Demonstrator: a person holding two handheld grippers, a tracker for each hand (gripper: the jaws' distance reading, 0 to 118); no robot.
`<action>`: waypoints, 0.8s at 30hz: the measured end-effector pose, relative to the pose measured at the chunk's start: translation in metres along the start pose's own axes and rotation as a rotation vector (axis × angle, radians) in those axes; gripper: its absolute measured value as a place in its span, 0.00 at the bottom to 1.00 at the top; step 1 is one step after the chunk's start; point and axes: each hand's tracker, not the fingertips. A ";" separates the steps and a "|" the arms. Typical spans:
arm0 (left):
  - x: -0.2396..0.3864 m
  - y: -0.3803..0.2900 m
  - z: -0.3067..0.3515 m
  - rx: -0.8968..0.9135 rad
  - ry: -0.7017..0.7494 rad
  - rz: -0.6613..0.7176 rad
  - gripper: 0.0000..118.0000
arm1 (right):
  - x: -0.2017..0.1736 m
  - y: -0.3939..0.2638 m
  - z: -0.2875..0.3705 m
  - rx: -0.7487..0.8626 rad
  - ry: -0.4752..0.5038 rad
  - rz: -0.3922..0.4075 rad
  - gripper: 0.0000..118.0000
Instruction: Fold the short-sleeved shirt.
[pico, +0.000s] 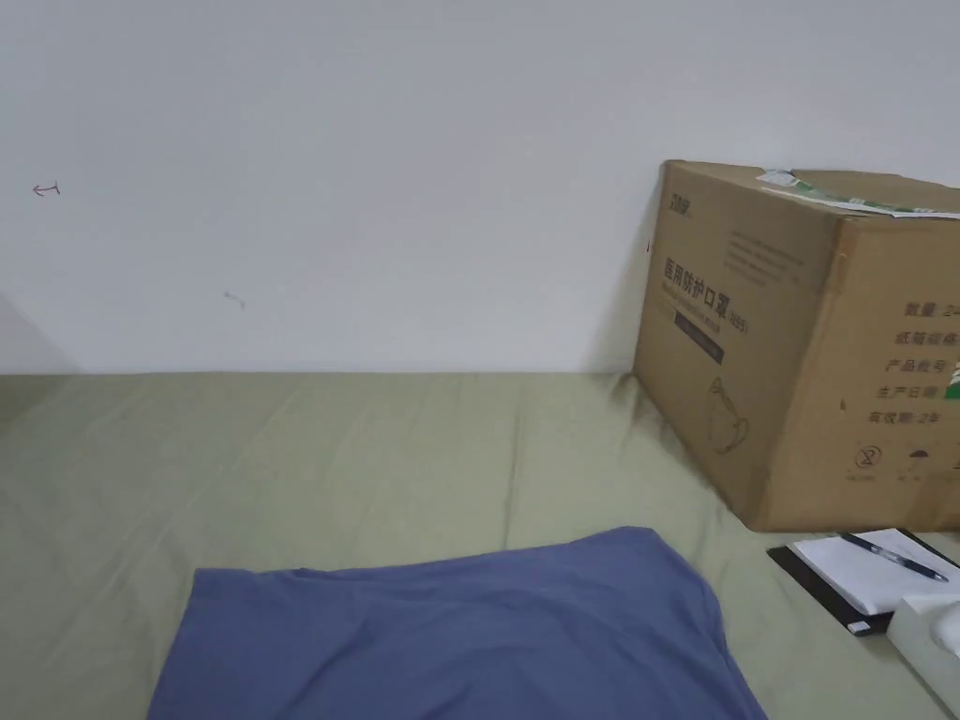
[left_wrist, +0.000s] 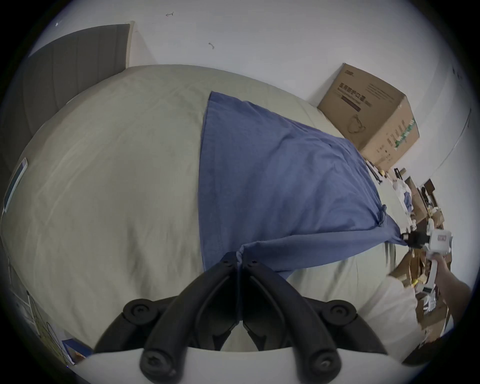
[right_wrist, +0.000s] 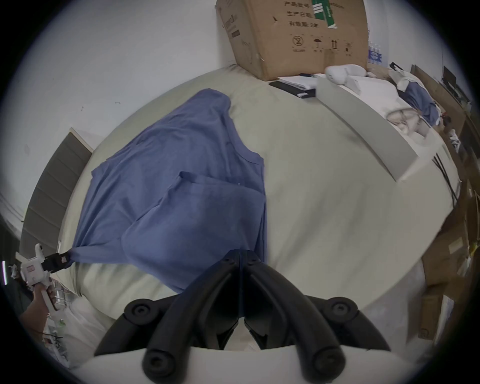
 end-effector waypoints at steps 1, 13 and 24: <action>-0.001 -0.009 0.003 -0.009 0.000 -0.013 0.01 | 0.002 -0.004 0.001 -0.018 -0.018 0.001 0.02; 0.010 -0.029 0.011 -0.025 0.149 -0.219 0.96 | -0.004 -0.021 -0.011 -0.037 -0.079 -0.003 0.99; 0.036 -0.030 0.126 0.283 -0.013 -0.111 0.98 | -0.074 -0.031 0.086 0.292 0.141 0.208 0.94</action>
